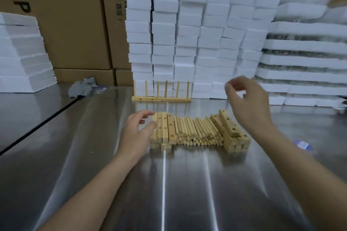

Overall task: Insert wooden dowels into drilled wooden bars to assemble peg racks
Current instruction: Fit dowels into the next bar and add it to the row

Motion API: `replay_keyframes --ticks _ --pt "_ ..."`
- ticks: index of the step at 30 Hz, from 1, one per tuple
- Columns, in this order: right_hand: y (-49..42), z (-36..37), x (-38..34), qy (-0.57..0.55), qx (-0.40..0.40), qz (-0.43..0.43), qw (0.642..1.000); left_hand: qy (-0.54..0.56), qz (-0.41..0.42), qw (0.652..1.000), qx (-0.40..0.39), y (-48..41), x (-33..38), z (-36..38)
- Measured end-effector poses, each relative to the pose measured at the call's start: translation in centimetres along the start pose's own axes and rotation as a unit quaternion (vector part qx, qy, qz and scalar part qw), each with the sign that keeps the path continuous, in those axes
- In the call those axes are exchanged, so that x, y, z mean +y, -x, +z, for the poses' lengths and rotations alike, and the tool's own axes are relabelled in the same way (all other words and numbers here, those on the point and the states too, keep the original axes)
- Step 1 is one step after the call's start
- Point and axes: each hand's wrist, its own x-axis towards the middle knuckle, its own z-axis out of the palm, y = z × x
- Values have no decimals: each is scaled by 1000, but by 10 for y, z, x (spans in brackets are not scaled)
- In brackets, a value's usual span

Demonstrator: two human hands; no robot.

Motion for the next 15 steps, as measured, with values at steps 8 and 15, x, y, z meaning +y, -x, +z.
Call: replay_keyframes --ticks 8,15 --pt "39 -8 61 78 -55 55 994 -255 145 949 -118 12 4 6" --pt "36 -3 54 181 -168 41 968 -268 145 947 -104 11 3 7"
